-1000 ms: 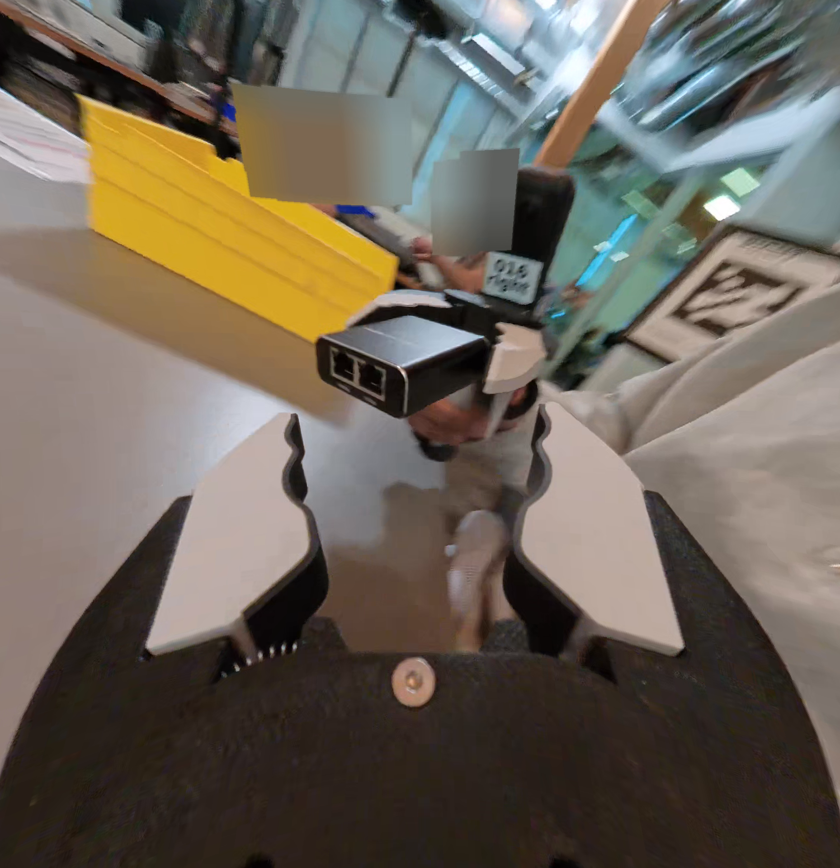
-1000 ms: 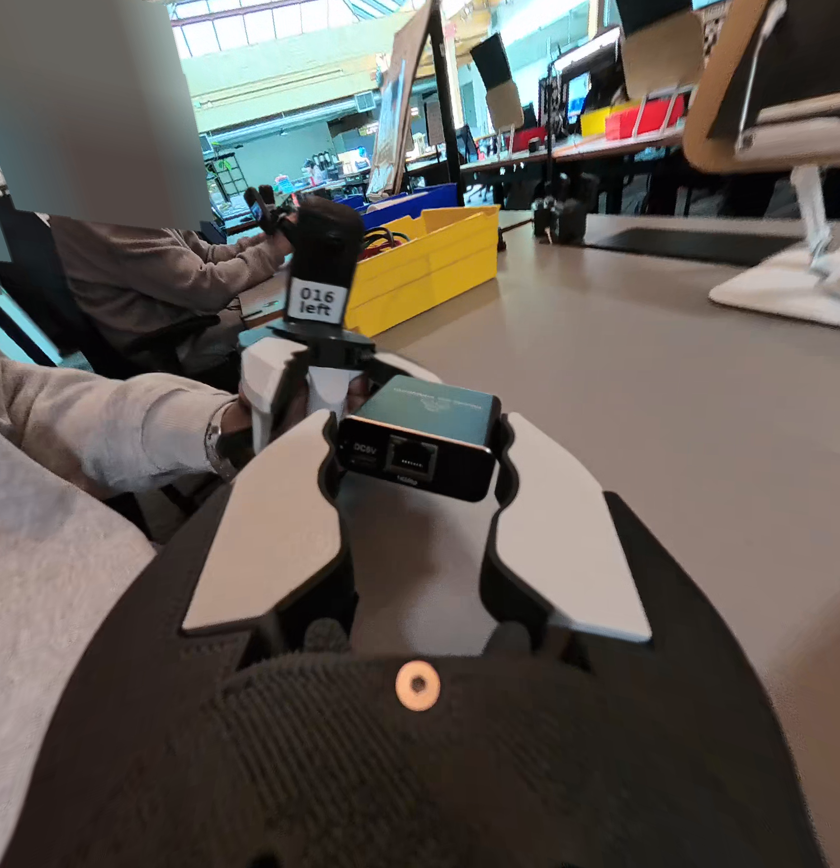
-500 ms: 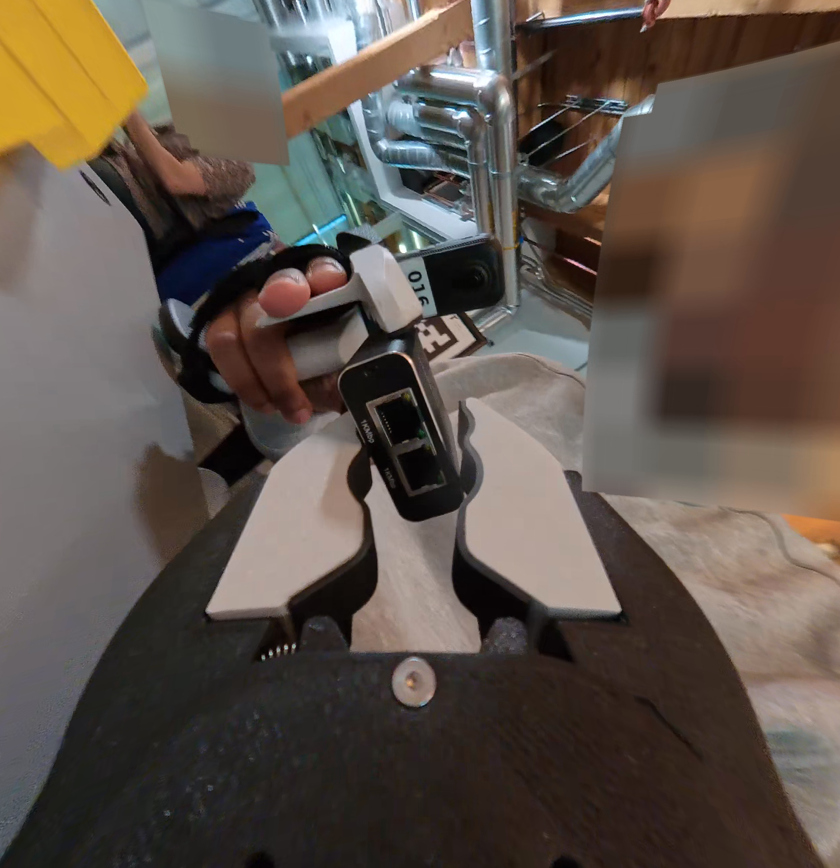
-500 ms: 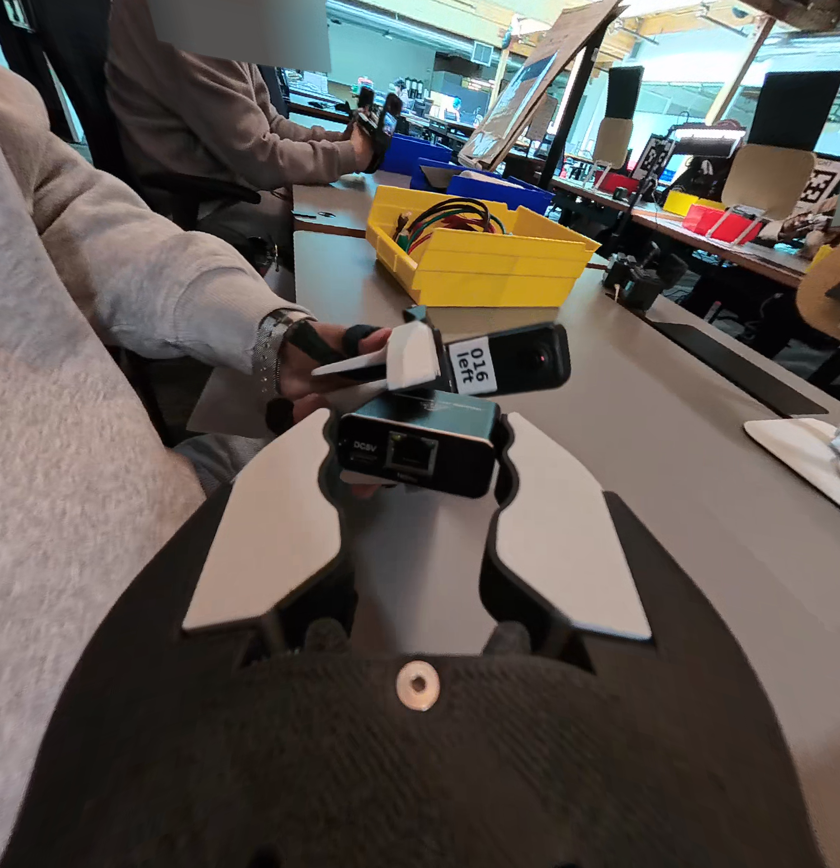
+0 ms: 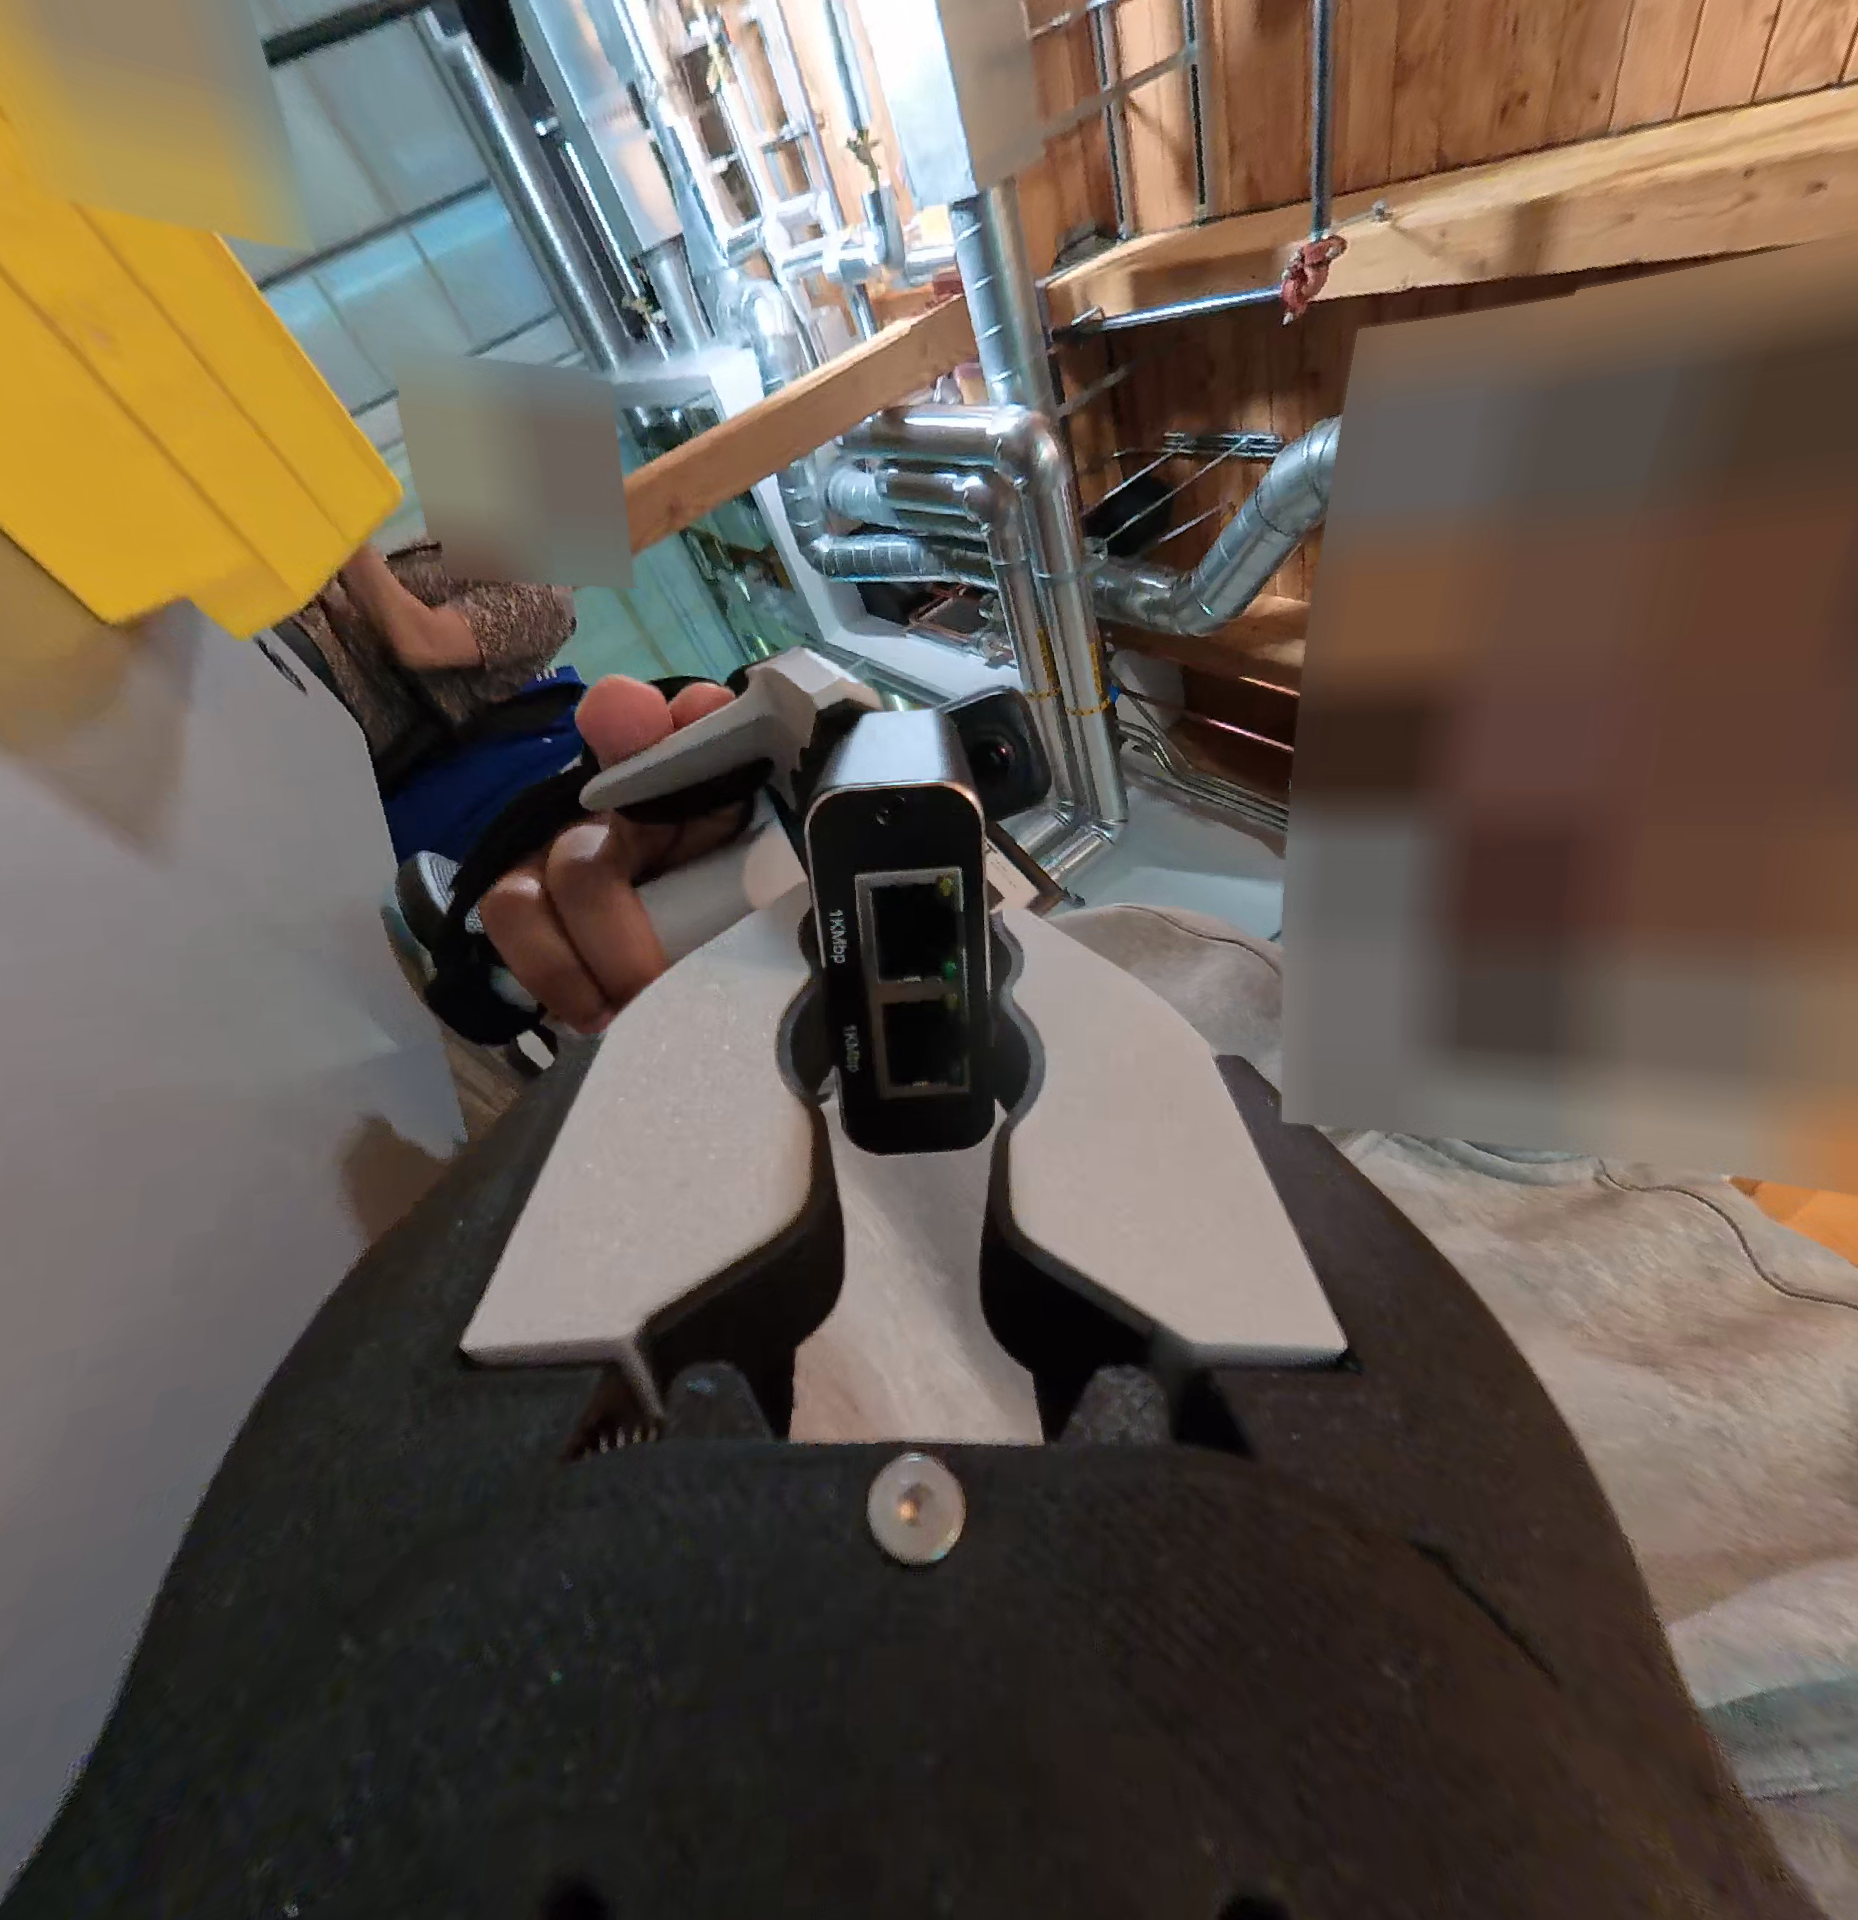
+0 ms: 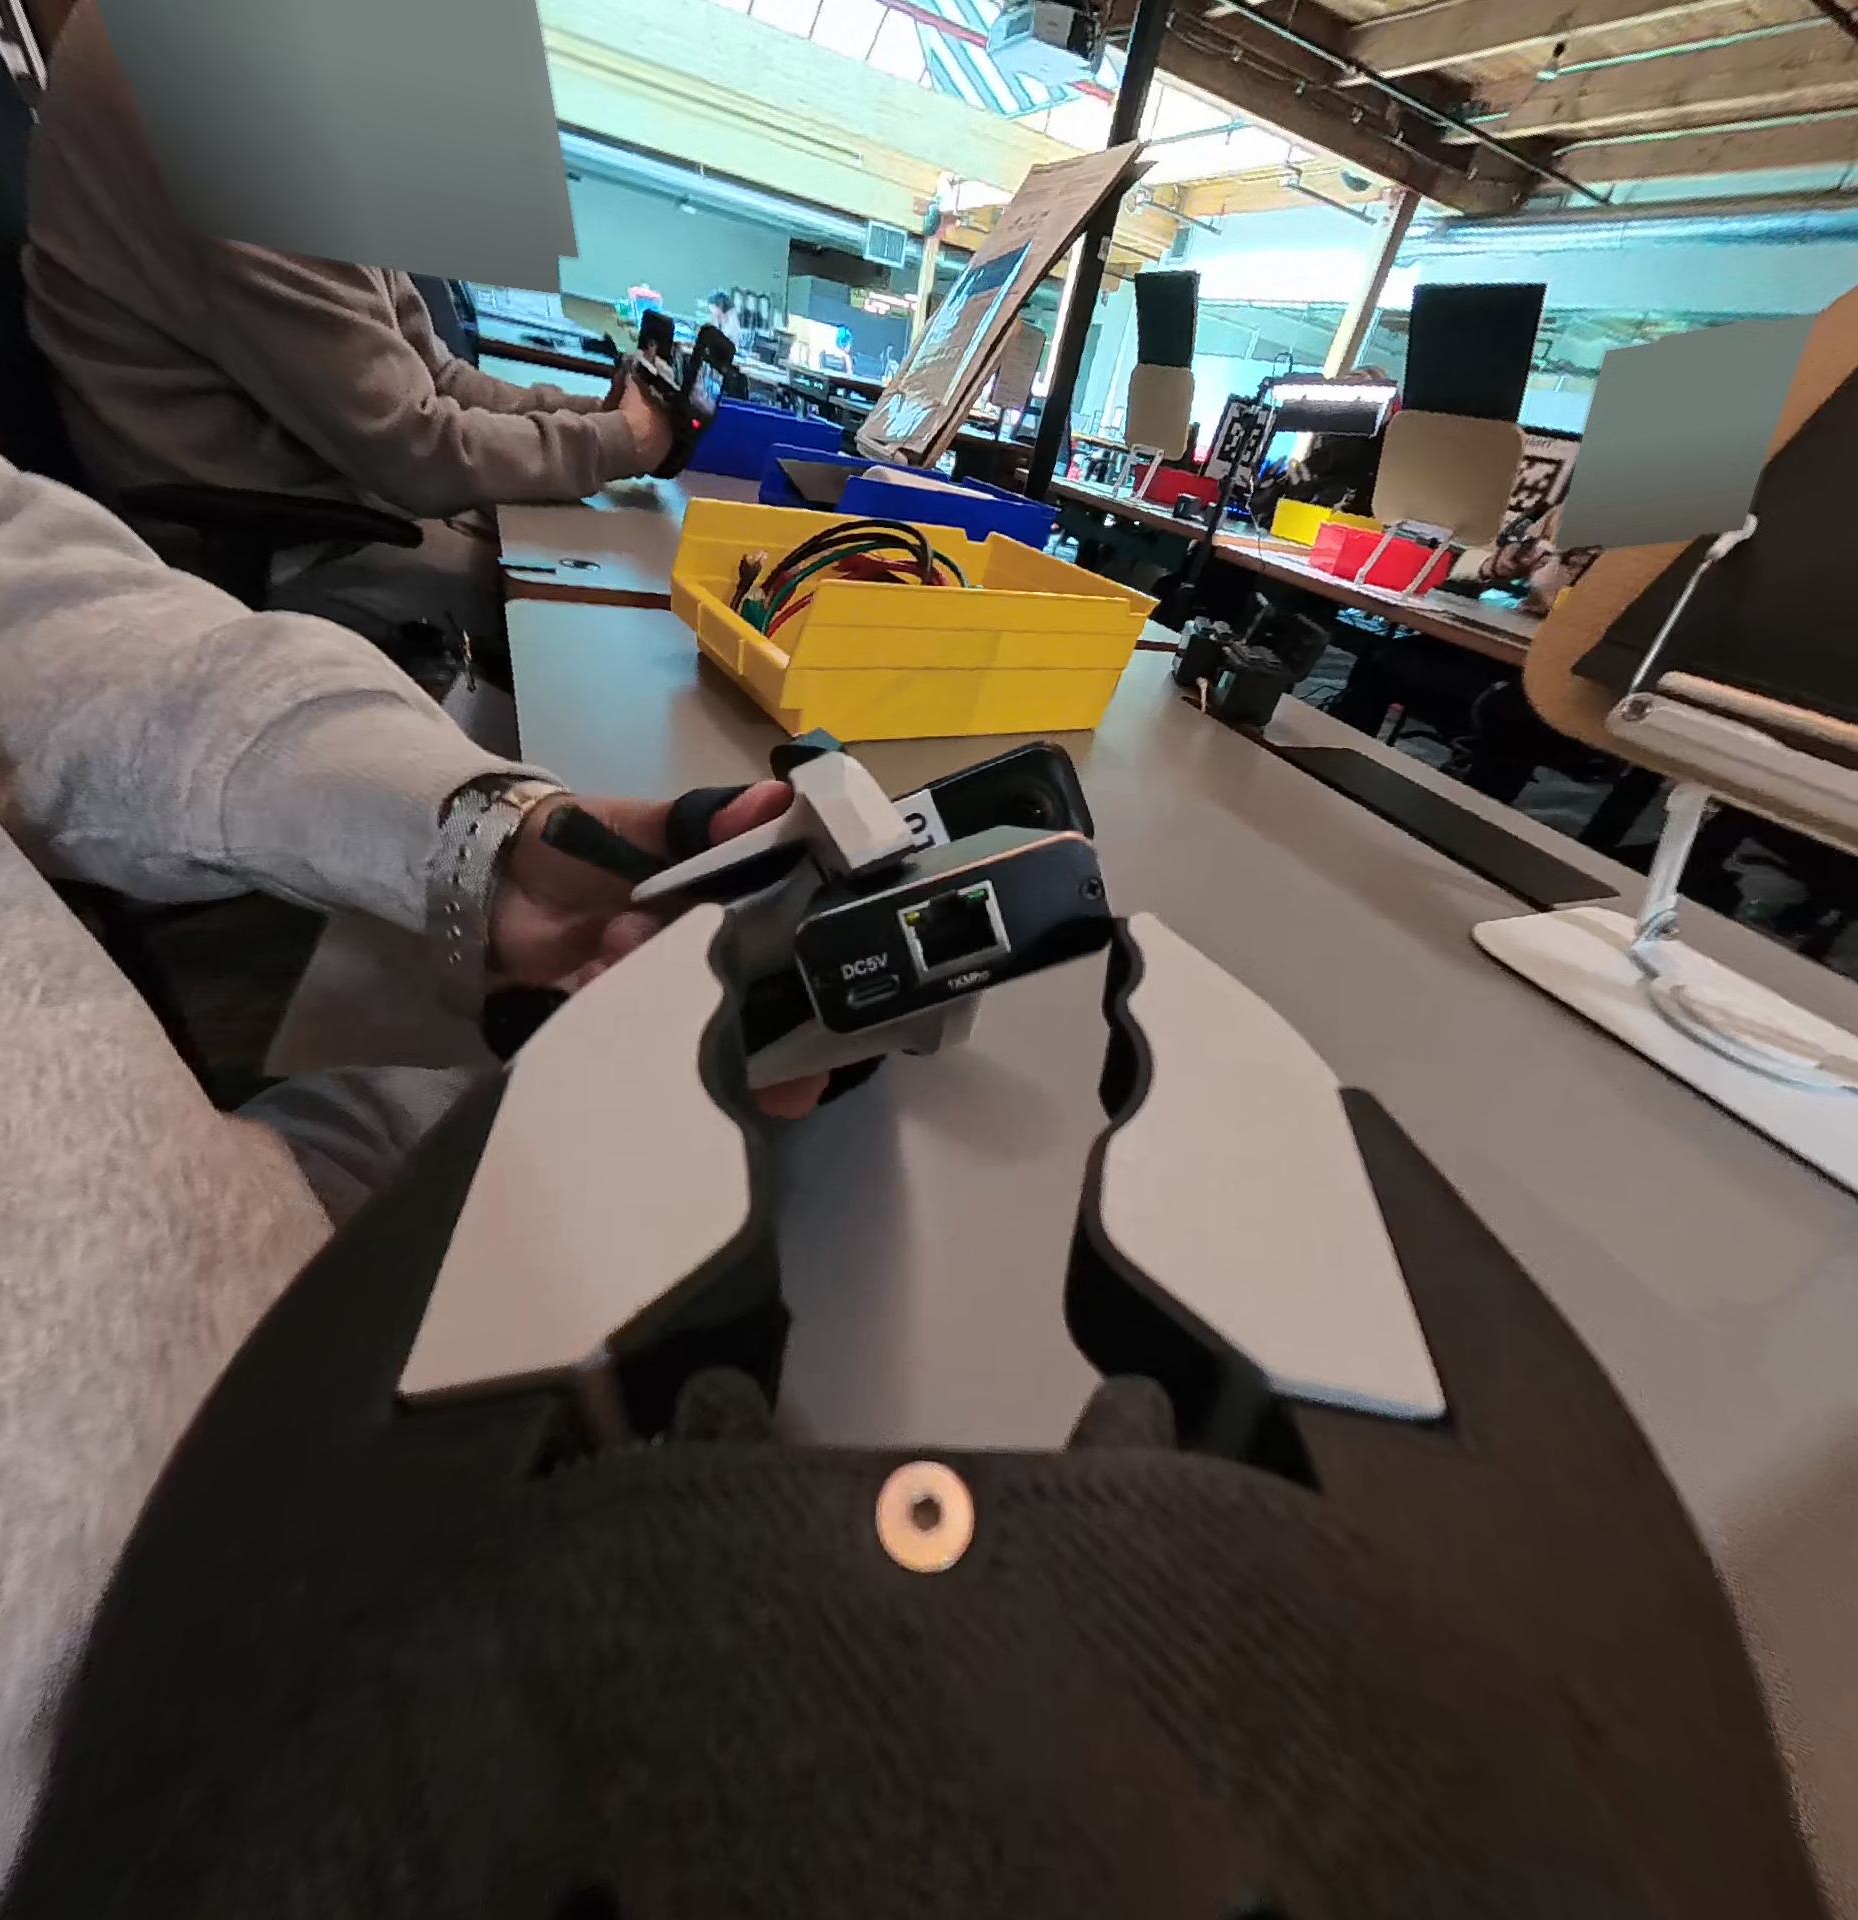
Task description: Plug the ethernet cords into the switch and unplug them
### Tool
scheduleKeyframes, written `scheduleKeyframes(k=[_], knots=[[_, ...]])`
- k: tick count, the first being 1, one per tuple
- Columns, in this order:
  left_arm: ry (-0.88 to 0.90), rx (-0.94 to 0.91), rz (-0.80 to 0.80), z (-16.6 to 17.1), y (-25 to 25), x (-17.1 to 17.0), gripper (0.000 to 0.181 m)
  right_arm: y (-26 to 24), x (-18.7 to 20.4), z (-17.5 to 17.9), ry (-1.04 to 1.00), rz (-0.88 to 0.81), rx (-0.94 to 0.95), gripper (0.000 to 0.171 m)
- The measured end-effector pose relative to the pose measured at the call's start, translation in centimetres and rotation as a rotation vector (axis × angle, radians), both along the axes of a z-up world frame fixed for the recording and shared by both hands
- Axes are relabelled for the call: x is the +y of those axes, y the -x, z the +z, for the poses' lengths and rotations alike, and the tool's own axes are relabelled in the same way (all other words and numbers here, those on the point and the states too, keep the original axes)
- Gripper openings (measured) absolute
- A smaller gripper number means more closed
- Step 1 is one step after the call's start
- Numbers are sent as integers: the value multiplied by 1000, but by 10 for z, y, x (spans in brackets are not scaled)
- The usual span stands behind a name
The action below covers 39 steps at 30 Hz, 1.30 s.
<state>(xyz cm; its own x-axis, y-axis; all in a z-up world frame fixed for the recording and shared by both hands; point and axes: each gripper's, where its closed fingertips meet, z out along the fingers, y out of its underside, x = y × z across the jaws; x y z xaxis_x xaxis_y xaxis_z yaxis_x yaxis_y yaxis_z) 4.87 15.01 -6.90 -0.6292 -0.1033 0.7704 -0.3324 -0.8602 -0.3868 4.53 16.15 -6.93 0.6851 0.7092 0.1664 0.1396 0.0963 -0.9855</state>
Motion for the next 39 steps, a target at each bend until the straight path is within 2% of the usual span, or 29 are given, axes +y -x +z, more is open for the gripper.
scheduleKeyframes(k=[7, 16, 33, 39], knots=[[-59, -41, 81, 2, 0, 4, 25, -9, 3, 3, 132, 23, 155, 56], [-46, -47, 92, 3, 0, 6, 25, -16, 1, 10, 196, 61, 282, 25], [-91, -41, 66, 1, -2, -3, 25, -20, 7, 4, 257, 44, 306, 25], [-252, 7, 122, -5, -3, -1, 25, -20, 11, -8, 385, 72, 366, 30]])
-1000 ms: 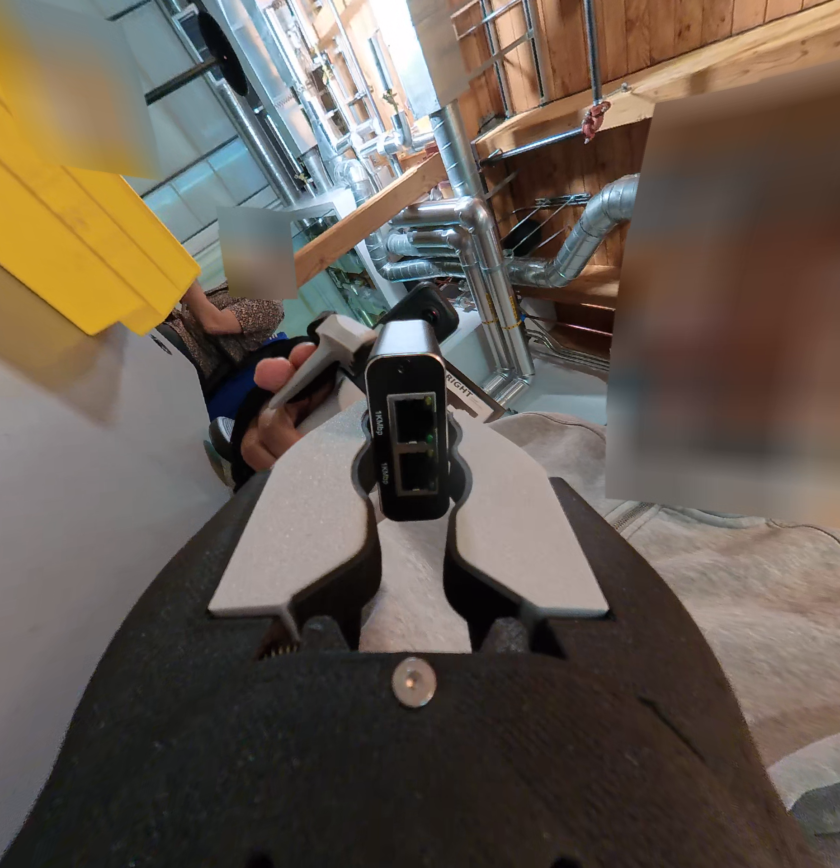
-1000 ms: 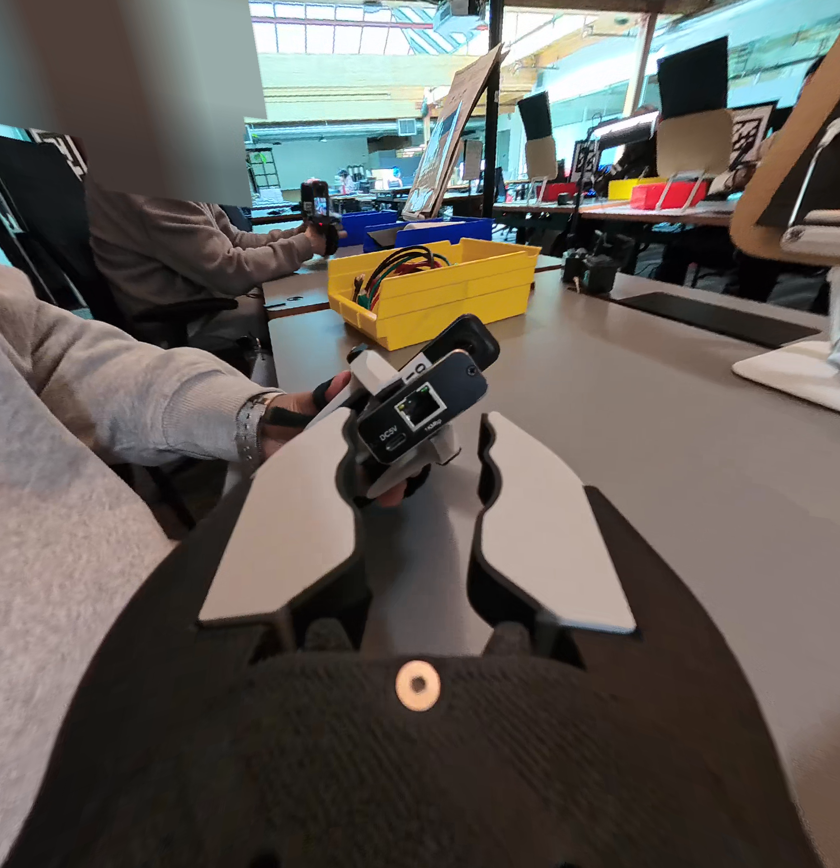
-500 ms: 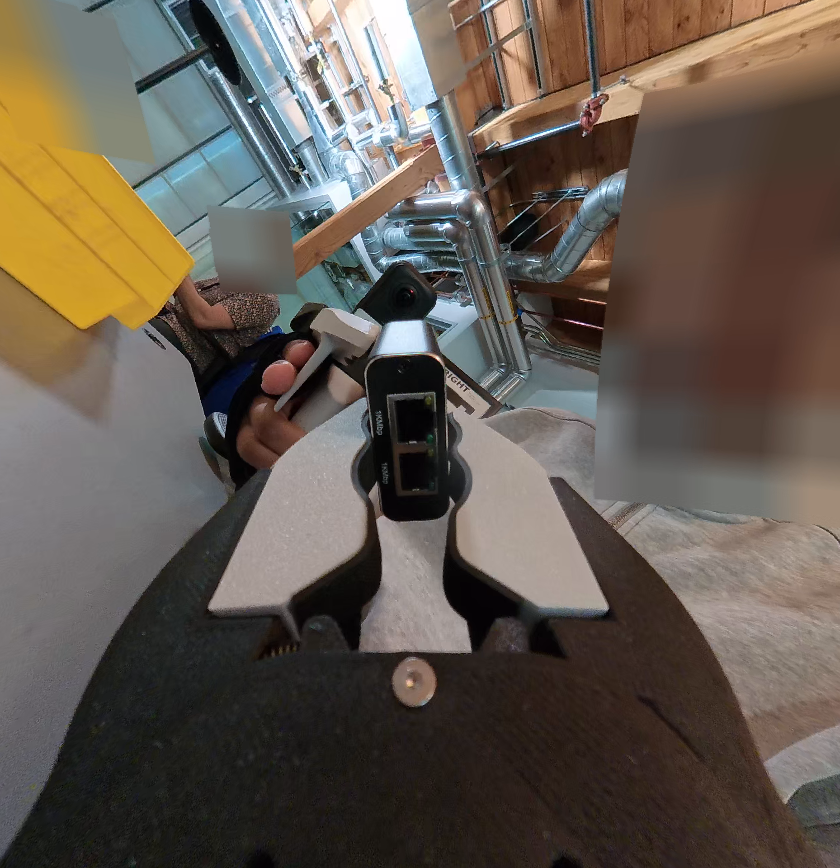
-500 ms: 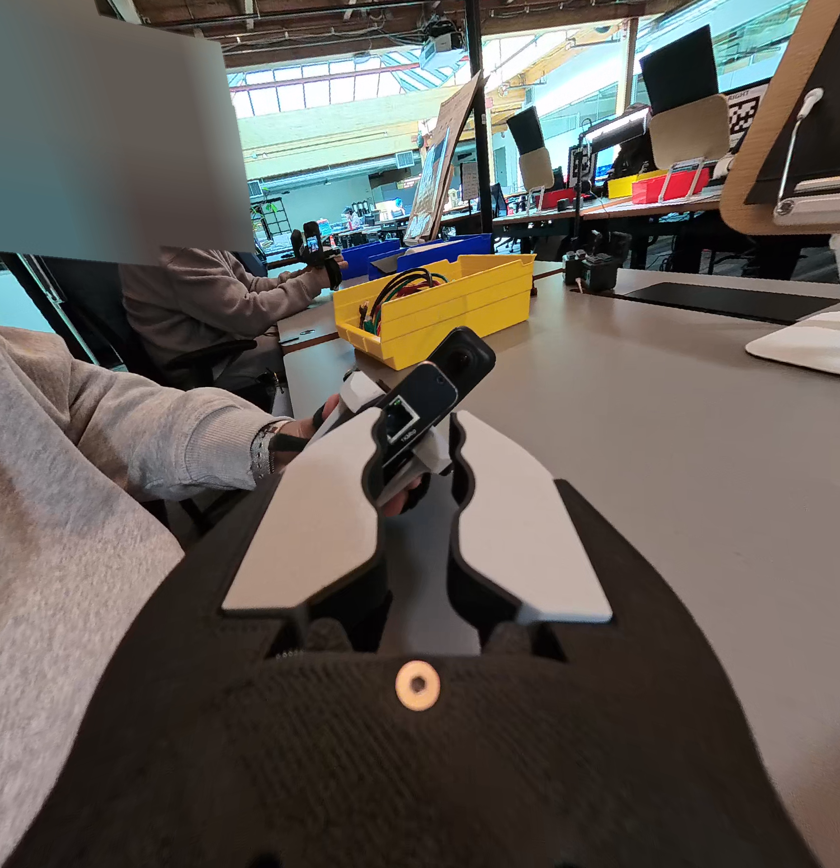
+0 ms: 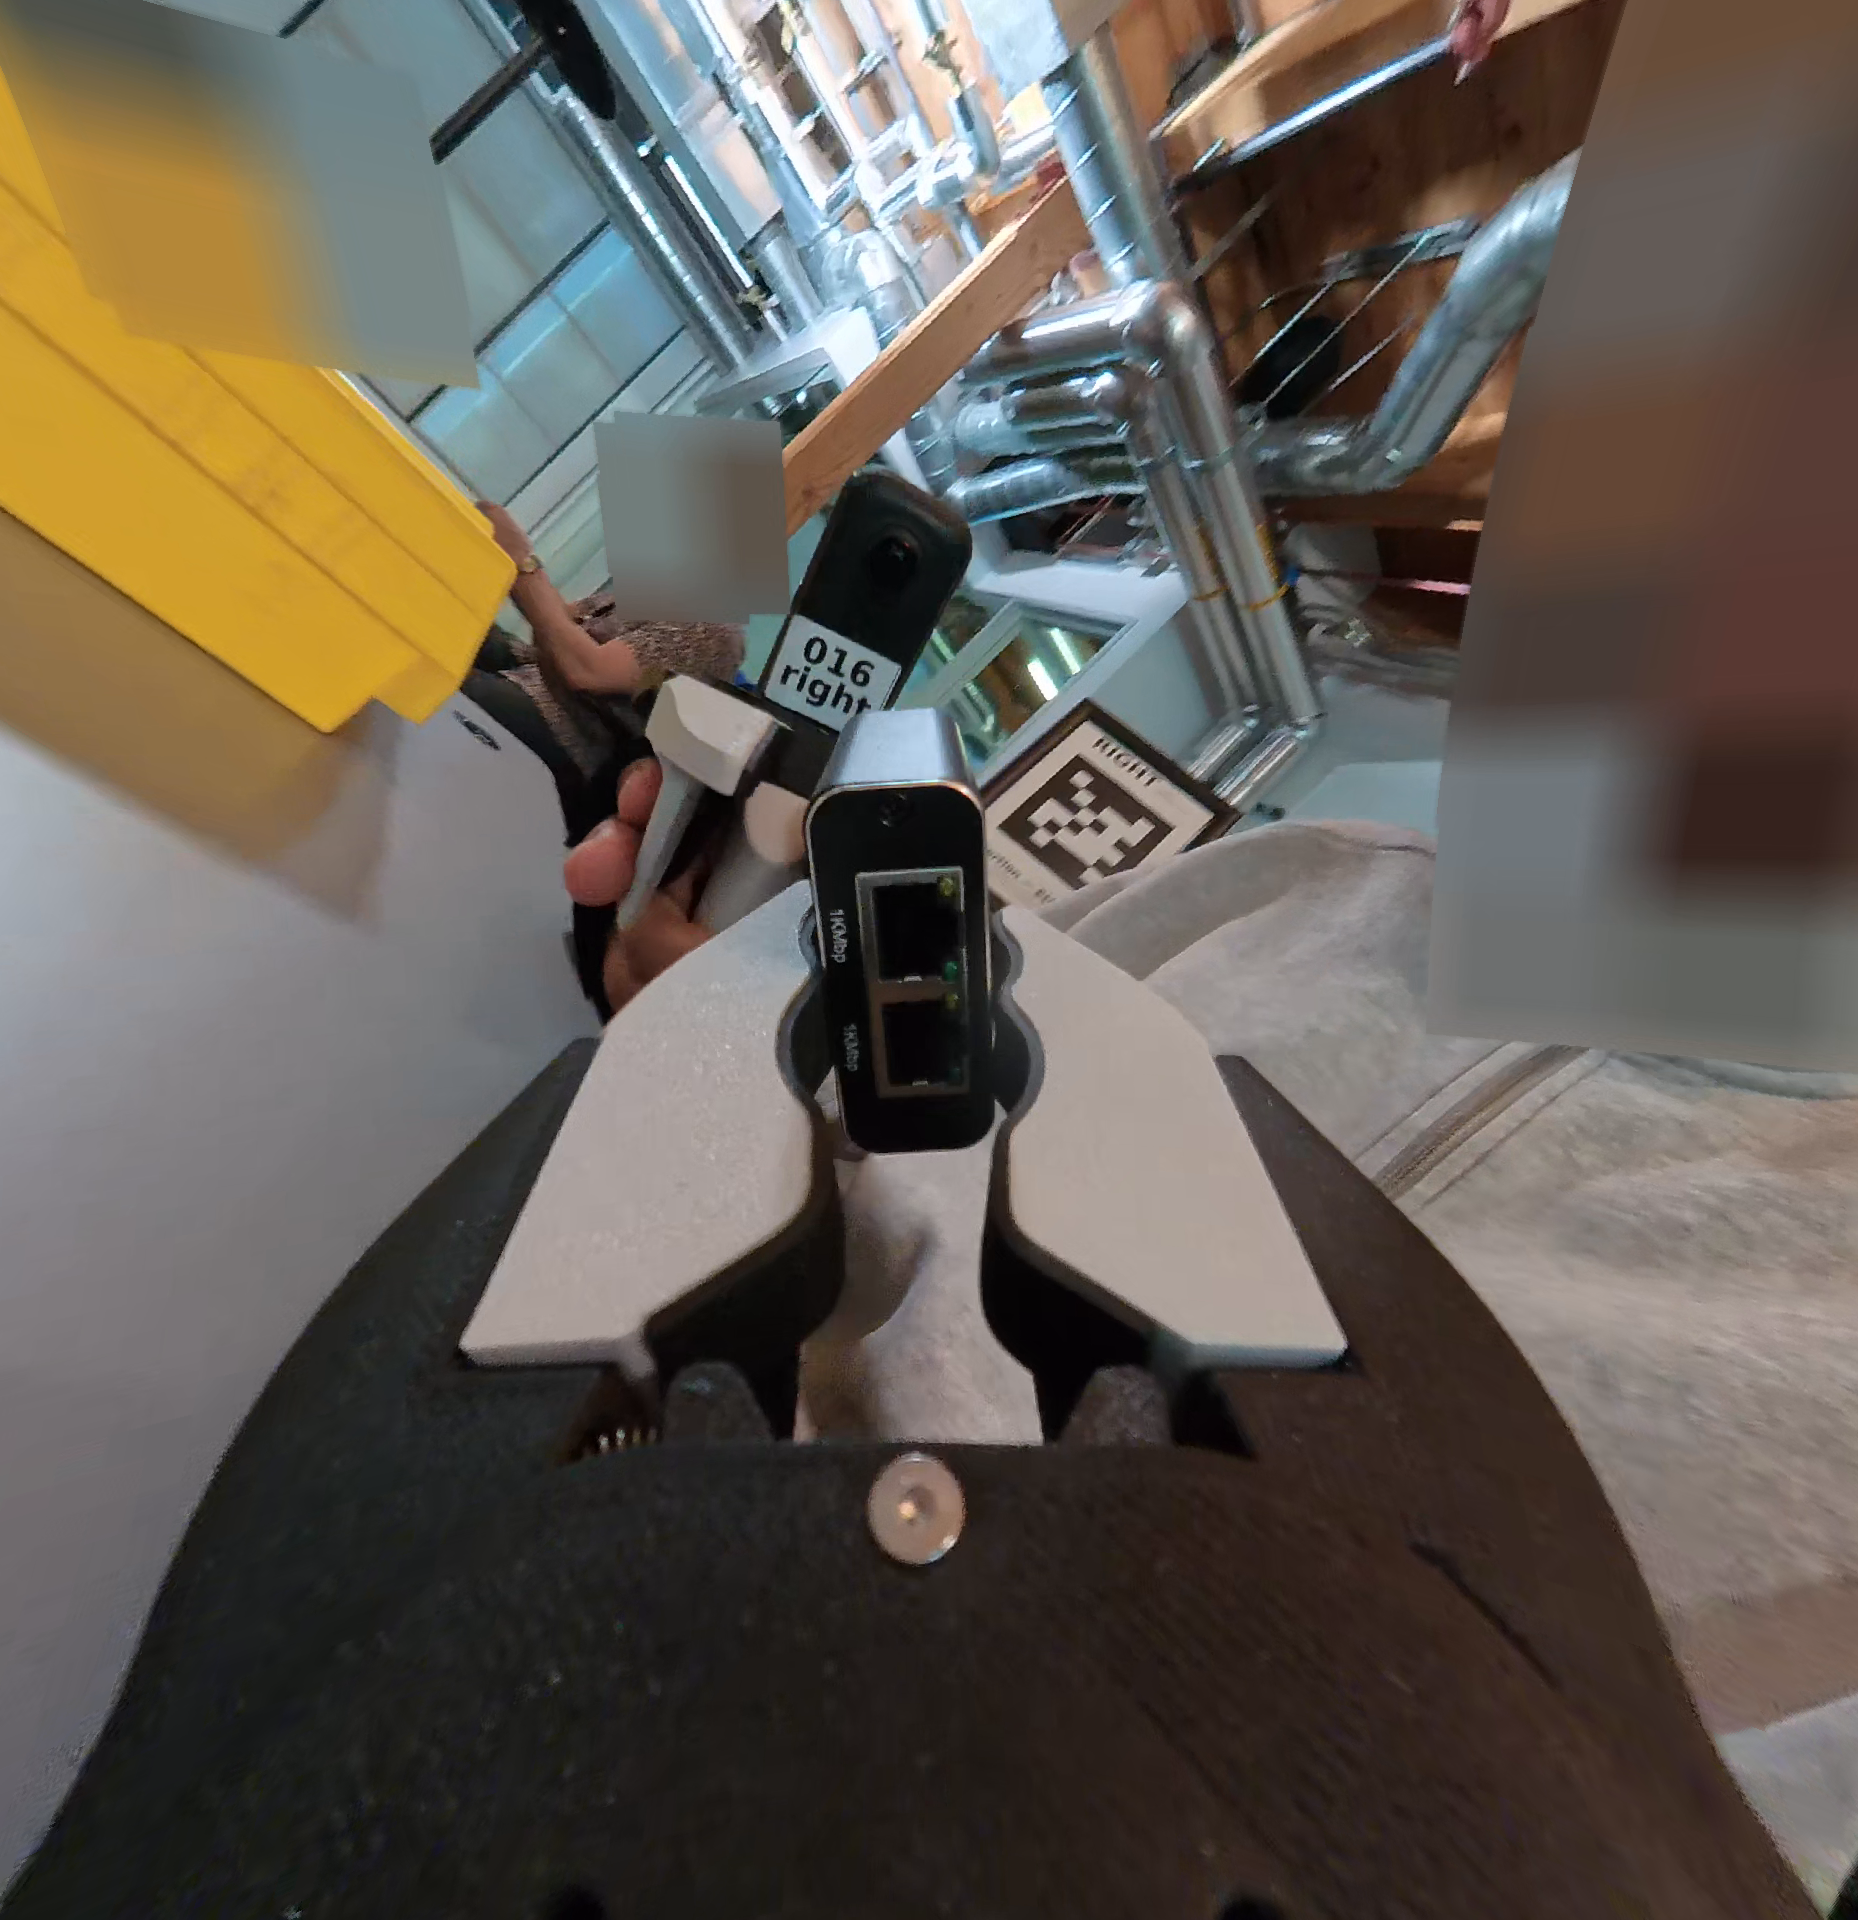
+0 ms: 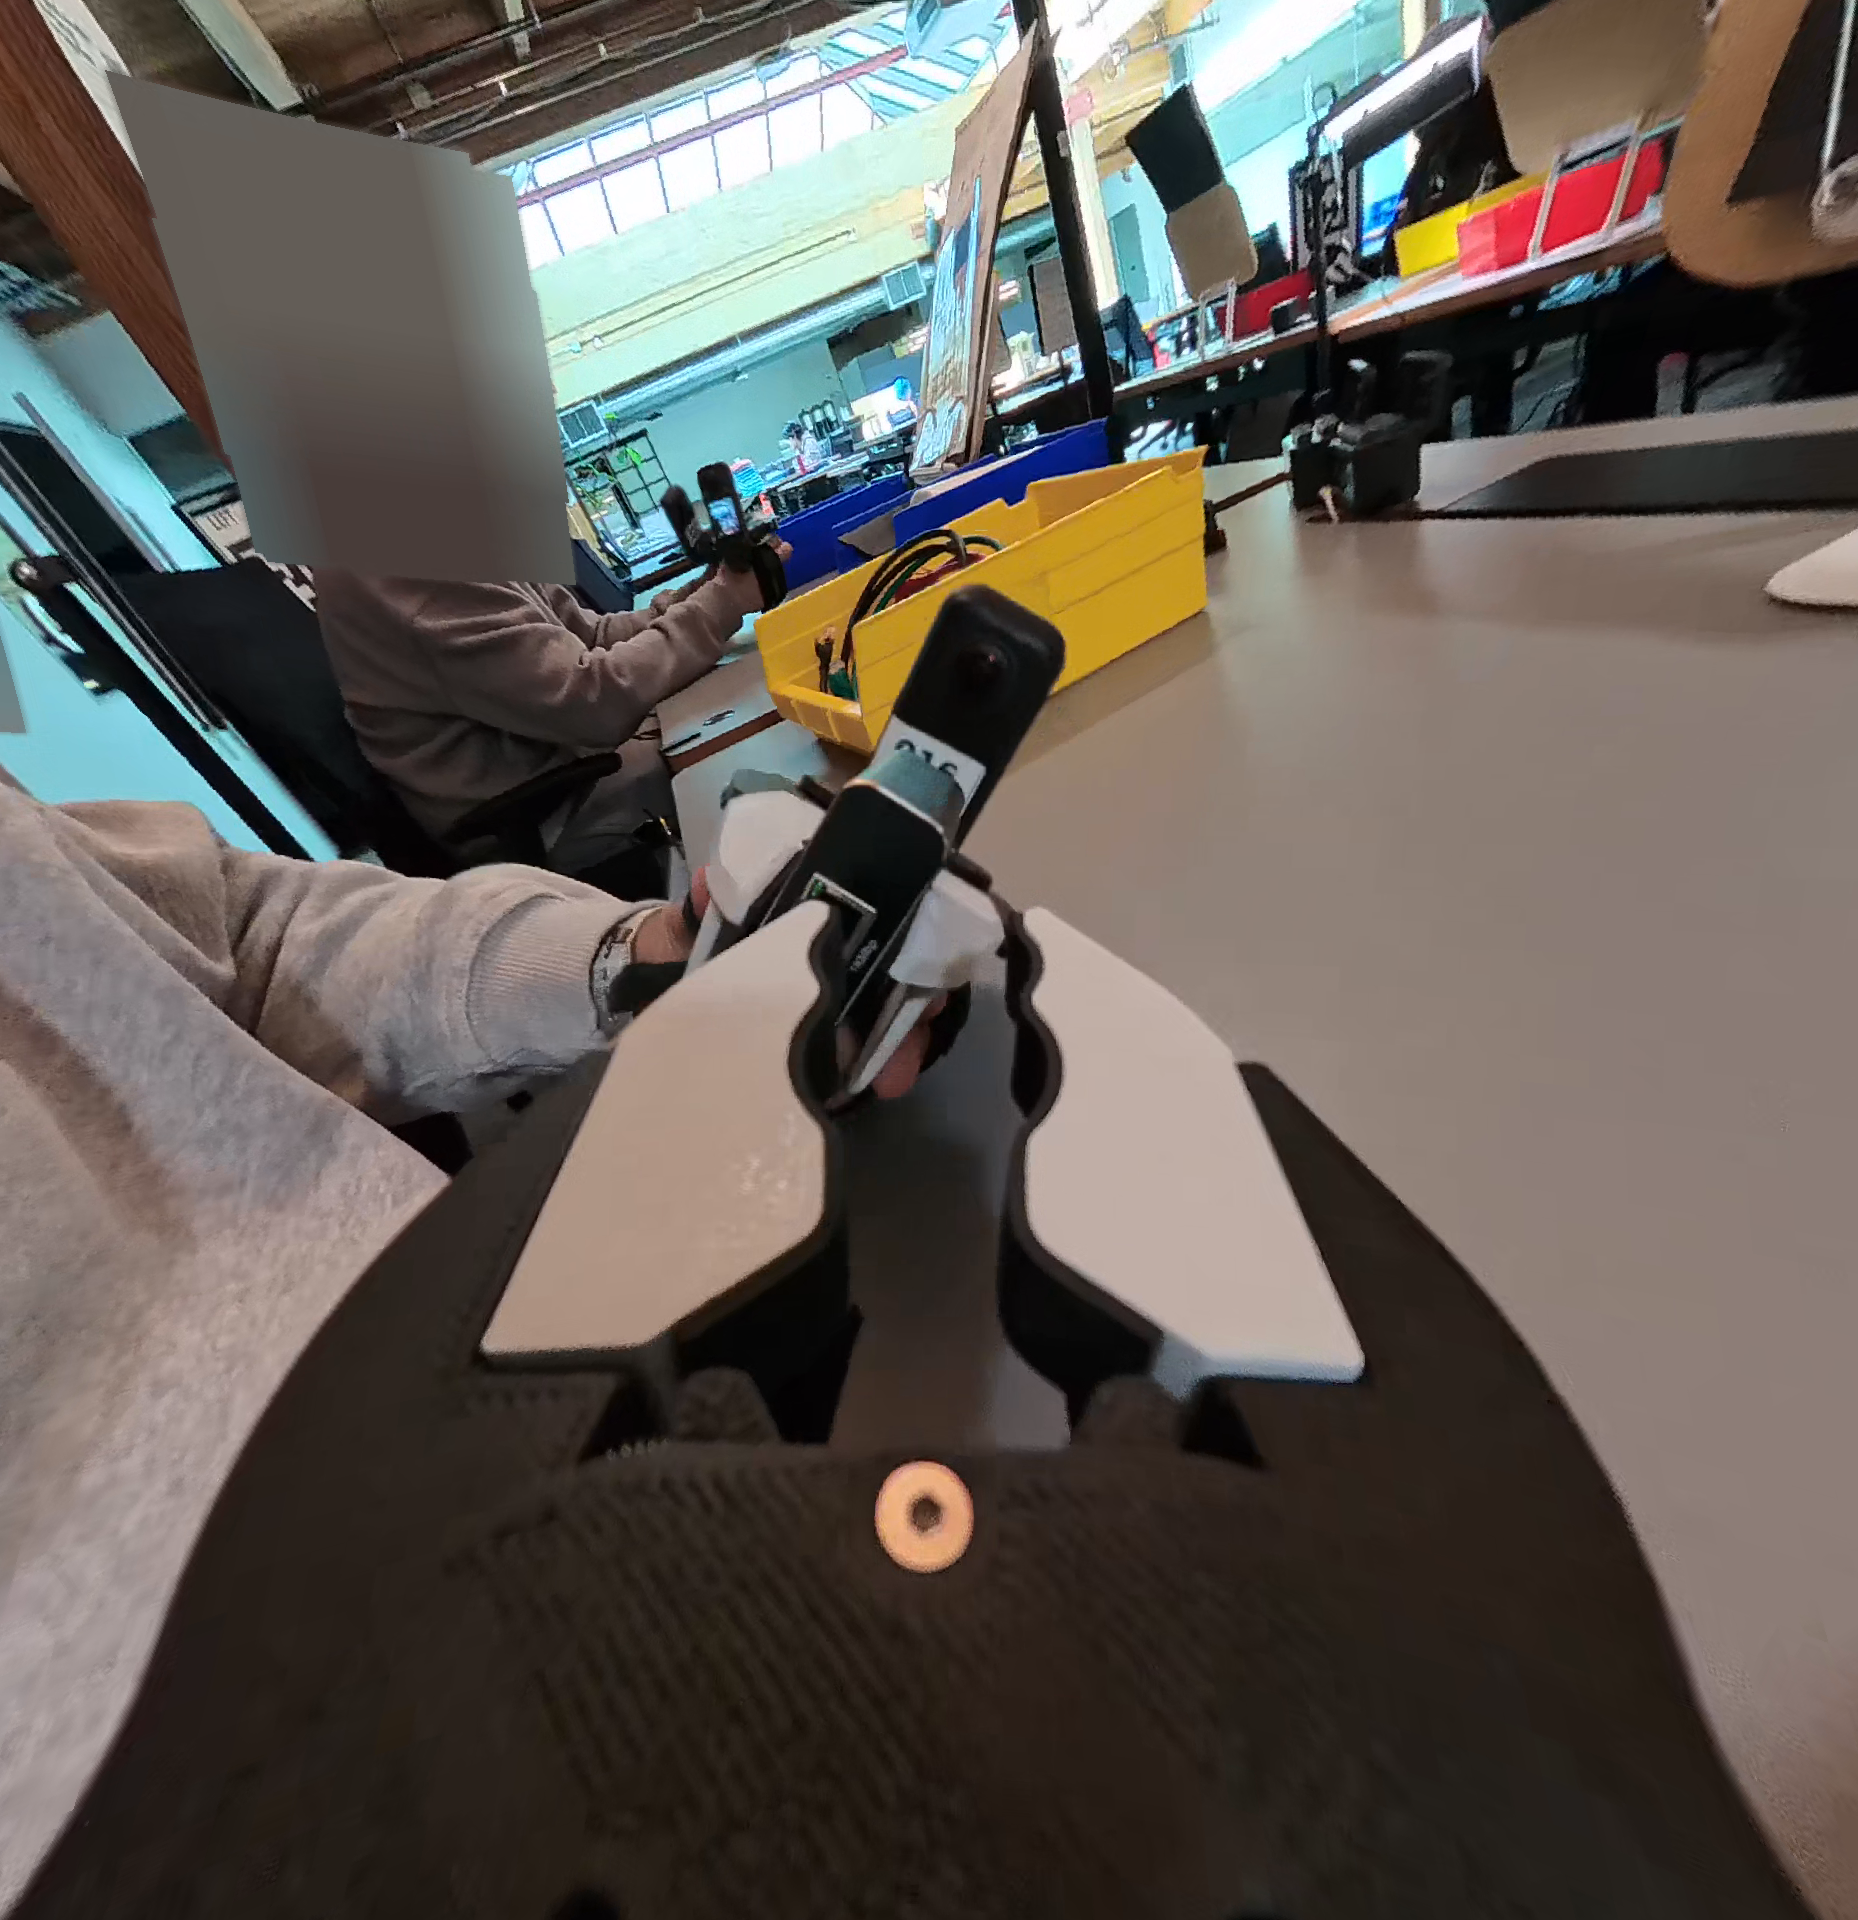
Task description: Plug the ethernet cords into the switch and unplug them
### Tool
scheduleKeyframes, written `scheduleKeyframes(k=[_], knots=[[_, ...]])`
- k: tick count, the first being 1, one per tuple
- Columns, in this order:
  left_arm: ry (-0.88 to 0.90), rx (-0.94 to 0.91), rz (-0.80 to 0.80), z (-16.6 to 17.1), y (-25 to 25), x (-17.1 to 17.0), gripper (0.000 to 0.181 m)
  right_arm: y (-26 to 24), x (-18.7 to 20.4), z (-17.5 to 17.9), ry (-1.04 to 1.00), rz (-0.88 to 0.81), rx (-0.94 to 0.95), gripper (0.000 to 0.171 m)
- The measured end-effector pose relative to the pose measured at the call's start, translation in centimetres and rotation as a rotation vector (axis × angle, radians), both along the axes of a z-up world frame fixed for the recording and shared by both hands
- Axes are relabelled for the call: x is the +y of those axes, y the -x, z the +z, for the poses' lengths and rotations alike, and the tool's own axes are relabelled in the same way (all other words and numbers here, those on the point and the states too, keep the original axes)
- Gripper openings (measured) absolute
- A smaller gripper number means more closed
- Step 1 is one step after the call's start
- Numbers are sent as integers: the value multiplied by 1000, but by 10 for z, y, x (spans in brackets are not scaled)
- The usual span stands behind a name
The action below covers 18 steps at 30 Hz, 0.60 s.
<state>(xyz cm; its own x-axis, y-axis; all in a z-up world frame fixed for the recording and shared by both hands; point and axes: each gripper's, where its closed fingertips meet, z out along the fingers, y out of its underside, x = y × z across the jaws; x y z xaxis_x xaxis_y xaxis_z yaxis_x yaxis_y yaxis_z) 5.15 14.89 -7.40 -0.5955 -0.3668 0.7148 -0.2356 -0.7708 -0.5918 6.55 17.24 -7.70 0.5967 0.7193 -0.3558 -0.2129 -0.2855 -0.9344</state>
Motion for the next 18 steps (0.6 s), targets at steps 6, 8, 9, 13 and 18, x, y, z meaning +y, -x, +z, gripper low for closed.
scheduleKeyframes(k=[6, 8, 9, 13, 18], knots=[[-136, 48, 70, -8, -2, 3, 25, 4, -3, -3, 42, 52, 29, 10], [-151, 47, 77, -9, -3, 3, 24, 4, -4, -3, 45, 61, 35, 9], [-158, 46, 74, -9, -3, 2, 24, 4, -4, -2, 48, 70, 49, 9], [-183, 54, 57, -10, -6, -5, 32, 2, -5, 2, 83, 98, 128, 7], [-200, 52, 41, -11, -5, -8, 25, 2, -6, 2, 93, 111, 146, 8]])
